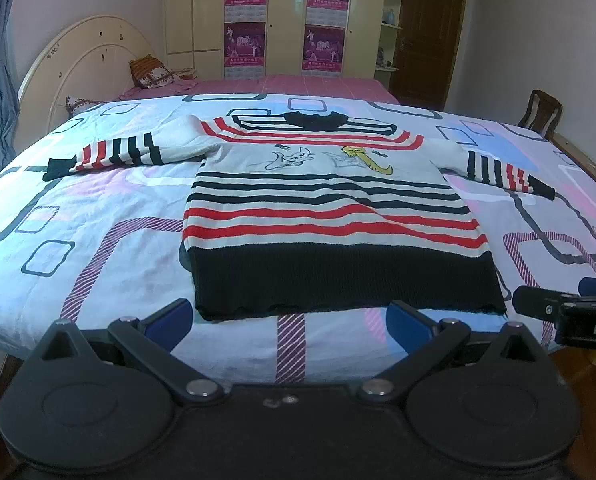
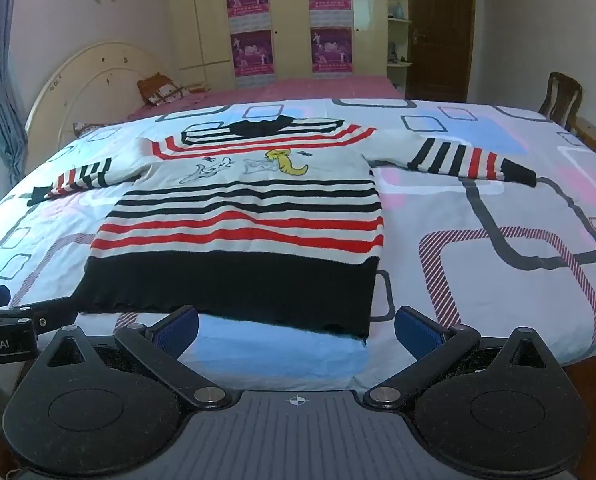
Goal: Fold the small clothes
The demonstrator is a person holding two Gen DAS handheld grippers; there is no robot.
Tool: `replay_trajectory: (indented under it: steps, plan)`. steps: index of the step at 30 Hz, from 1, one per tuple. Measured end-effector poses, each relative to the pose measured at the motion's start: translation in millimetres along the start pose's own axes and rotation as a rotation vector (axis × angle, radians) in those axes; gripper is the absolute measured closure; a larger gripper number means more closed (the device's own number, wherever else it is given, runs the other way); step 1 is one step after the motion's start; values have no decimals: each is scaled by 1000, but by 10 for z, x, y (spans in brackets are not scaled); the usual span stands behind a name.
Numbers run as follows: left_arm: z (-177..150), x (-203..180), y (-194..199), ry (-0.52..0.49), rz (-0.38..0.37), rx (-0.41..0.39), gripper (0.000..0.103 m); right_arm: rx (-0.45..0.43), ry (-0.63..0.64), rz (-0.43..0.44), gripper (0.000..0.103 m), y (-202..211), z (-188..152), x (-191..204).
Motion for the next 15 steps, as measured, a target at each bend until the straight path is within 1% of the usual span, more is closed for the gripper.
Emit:
replay_trajectory:
  steps: [15]
  plan:
    - [0,17,1,2,1,-3,0,-2,2,-1,0,-10,-5,5]
Point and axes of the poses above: each gripper's, at about its wrist camera, not at the fingertips, and y roughly against the way its jaws point, x to its left, z to its top, the point moved 3 cm from there along -y, roughly the way its jaws point
